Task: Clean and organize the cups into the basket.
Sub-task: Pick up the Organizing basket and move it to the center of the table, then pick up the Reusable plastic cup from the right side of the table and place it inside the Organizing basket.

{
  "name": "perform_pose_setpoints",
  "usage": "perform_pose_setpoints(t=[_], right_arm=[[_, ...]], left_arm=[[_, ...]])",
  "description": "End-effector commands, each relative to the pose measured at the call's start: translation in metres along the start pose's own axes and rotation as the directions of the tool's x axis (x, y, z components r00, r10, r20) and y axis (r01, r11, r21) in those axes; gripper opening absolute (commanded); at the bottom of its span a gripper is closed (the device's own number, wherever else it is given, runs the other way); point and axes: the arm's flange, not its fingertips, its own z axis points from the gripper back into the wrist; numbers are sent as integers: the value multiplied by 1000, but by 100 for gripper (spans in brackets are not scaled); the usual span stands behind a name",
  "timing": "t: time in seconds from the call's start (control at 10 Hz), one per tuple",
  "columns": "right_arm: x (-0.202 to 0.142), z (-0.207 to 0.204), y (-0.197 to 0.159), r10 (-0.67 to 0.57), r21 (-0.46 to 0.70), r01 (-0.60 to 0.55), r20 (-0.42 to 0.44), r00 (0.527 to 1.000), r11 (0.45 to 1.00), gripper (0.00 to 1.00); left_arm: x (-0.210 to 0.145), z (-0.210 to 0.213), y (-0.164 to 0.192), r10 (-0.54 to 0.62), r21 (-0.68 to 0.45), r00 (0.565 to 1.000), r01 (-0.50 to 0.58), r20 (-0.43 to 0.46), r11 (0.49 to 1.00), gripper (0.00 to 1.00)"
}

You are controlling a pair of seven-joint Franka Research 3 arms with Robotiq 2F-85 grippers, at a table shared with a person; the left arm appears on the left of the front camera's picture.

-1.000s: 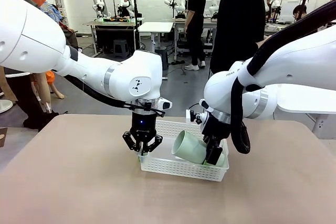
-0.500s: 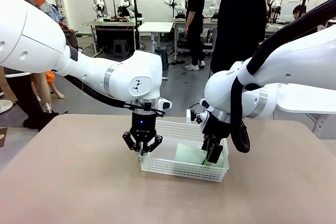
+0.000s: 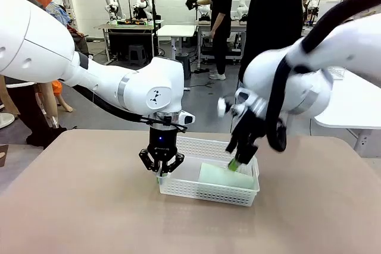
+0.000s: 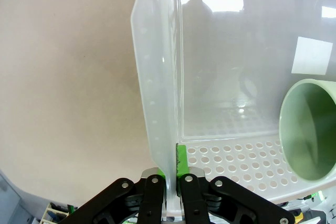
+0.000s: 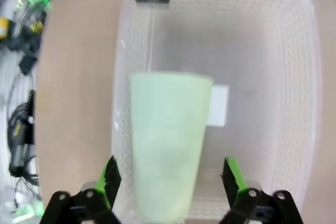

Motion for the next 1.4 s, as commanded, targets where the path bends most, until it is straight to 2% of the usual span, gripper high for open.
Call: perform_pose_setpoints(t=[0.0,0.2,0.4,0.6,0.8,1.0,1.1,1.2,1.3], right_arm=[[-43,72,17,62,-17,-60,199,978,998,100],[-103,121,18,63,-33,-54,379,923,998,100],[-178,144,26,145,-51,-137,448,882,989,100],[-241,143,36,175,-92,-148,485,857,985,100],[-302,137,38,66,-105,-5,594,802,994,100],[-336,135,42,20,-112,76,671,741,991,100],[-342,140,43,20,-125,93,695,719,988,100],[-331,146,40,-9,-109,122,711,704,986,100],[-347,133,49,-9,-93,91,647,762,992,100]], left_arm=[[0,-3,4,-2,7,1000,2,-5,1000,0],[0,-3,4,-2,7,1000,2,-5,1000,0],[0,-3,4,-2,7,1000,2,-5,1000,0],[0,-3,4,-2,7,1000,2,-5,1000,0],[0,-3,4,-2,7,1000,2,-5,1000,0],[0,-3,4,-2,7,1000,2,-5,1000,0],[0,-3,4,-2,7,1000,2,-5,1000,0],[0,-3,4,-2,7,1000,2,-5,1000,0],[0,-3,4,-2,7,1000,2,-5,1000,0]])
